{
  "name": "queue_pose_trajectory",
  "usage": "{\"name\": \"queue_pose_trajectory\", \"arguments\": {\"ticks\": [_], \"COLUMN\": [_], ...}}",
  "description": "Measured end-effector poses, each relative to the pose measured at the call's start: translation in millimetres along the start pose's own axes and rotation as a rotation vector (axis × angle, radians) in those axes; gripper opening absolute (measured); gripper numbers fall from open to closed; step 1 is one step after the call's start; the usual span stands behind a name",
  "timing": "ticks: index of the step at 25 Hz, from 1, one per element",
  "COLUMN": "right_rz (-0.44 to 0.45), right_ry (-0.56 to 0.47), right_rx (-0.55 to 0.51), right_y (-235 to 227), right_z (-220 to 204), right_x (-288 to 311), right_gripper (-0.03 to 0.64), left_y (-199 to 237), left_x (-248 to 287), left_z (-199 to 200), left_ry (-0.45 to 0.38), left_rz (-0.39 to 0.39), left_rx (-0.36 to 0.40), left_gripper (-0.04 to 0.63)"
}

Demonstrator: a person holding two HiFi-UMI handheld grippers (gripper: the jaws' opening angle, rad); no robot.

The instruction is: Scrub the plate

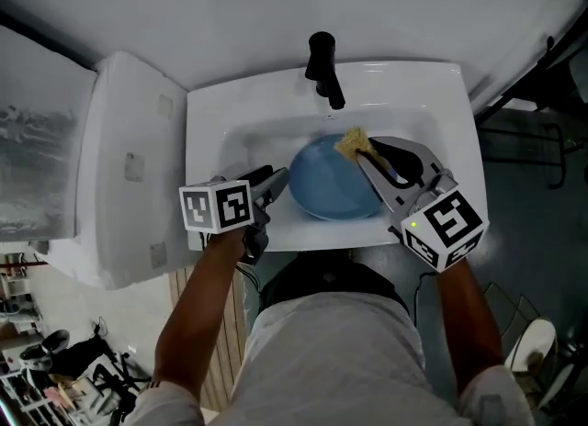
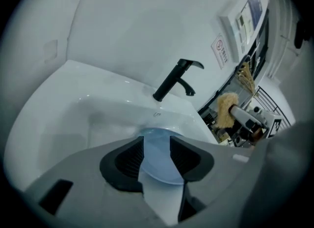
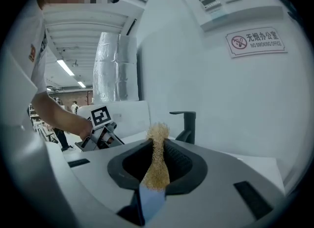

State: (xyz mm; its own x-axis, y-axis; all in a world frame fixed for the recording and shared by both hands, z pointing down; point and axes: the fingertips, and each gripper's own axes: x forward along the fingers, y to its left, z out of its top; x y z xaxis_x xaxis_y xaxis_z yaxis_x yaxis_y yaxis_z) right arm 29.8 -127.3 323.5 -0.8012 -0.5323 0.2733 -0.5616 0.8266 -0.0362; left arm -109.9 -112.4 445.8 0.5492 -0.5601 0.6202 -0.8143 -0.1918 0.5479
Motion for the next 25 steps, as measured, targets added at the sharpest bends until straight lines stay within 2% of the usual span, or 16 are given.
{"name": "queue_pose_trajectory", "arguments": {"ticks": [8, 14, 22, 25], "right_rz": [0.017, 0.038, 0.032, 0.033], "right_ry": [0.162, 0.225, 0.256, 0.266], "right_rx": [-0.024, -0.005, 0.013, 0.02], "right_y": [3, 9, 10, 11], "right_z": [-33, -55, -69, -74], "right_x": [39, 60, 67, 70], "right_gripper": [0.063, 0.063, 0.063, 0.063], "left_y": [35, 48, 49, 47], "left_x": [35, 54, 70, 74], "left_z": [-31, -53, -72, -77], "left_ry": [0.201, 0.33, 0.42, 0.446], "left_rz": [0.019, -0.013, -0.069, -0.076], "left_rx": [-0.108, -0.203, -0.304, -0.302], "left_gripper": [0.206, 0.218, 0.218, 0.19]}}
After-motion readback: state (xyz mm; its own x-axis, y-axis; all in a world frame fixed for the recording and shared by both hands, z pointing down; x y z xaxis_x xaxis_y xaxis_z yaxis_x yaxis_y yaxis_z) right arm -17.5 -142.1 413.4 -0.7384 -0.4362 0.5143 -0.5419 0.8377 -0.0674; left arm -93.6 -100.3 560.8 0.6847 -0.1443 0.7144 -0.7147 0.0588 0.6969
